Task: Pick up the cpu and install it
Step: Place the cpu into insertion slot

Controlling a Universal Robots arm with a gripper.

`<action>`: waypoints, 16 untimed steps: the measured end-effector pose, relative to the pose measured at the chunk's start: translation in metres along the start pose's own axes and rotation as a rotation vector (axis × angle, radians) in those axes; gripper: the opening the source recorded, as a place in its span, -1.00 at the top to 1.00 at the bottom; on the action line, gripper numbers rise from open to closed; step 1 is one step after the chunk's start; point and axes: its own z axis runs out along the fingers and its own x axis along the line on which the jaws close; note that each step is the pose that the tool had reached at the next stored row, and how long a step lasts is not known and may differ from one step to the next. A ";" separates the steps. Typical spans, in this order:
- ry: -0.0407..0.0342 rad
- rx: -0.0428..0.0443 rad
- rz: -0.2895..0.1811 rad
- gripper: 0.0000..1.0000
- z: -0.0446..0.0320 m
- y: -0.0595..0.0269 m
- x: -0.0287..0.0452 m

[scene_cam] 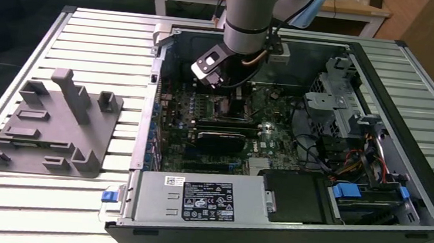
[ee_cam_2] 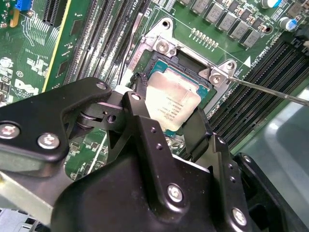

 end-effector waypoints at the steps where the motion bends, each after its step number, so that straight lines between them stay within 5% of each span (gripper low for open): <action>1: -0.0001 0.0000 0.000 -0.08 0.0000 -0.0001 0.0000; 16: 0.0003 -0.0002 0.000 -0.08 0.0018 0.0002 0.0000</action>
